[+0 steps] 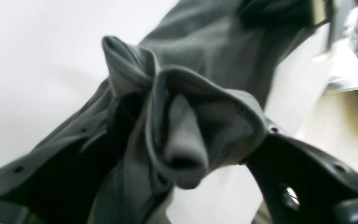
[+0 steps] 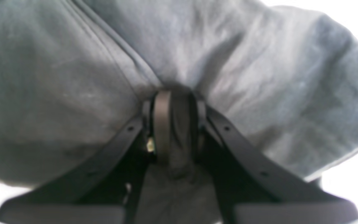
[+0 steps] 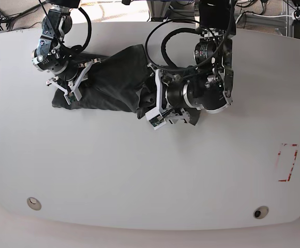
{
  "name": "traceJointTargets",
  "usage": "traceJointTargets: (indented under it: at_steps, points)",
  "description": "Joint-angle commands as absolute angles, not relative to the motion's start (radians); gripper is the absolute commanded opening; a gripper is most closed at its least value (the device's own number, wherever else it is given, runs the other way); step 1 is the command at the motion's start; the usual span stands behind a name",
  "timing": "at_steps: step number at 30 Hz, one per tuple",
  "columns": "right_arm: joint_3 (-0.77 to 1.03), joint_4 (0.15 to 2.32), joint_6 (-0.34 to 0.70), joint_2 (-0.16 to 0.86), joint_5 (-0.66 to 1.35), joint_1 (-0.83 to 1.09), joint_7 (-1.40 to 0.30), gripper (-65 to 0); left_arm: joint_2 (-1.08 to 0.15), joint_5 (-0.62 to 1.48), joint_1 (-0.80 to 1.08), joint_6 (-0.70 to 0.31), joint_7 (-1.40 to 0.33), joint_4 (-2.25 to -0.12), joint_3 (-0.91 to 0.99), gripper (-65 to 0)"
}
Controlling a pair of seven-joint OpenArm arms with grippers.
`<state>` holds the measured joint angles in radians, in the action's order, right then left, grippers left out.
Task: Fold the T-shirt properly
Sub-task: 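Grasp the shirt end with the left gripper and fold it toward the right gripper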
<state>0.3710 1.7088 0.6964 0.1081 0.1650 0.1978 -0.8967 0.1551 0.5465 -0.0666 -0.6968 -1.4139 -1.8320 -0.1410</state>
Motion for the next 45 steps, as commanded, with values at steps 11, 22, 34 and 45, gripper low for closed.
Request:
traceJointTargets:
  at_steps: [11,22,34,45]
  points:
    - [0.369,1.725,0.698,0.113,0.171,0.191,-0.897,-54.7,0.094,0.656,-0.122,-0.698,-1.396,-1.873,-0.005,-26.4]
    - [0.329,1.725,0.698,0.105,0.171,0.174,-0.897,-54.7,0.119,0.673,-0.188,-0.698,-1.396,-1.868,0.021,-26.2]
    - [0.329,1.721,0.698,0.087,0.168,0.173,-0.897,-54.7,0.157,0.789,-0.193,-0.698,-1.396,-1.758,-0.001,-26.1]
    - [0.329,1.718,0.698,0.085,0.170,0.171,-0.897,-54.7,0.054,0.783,-0.196,-0.698,-1.396,-1.751,0.163,-26.4]
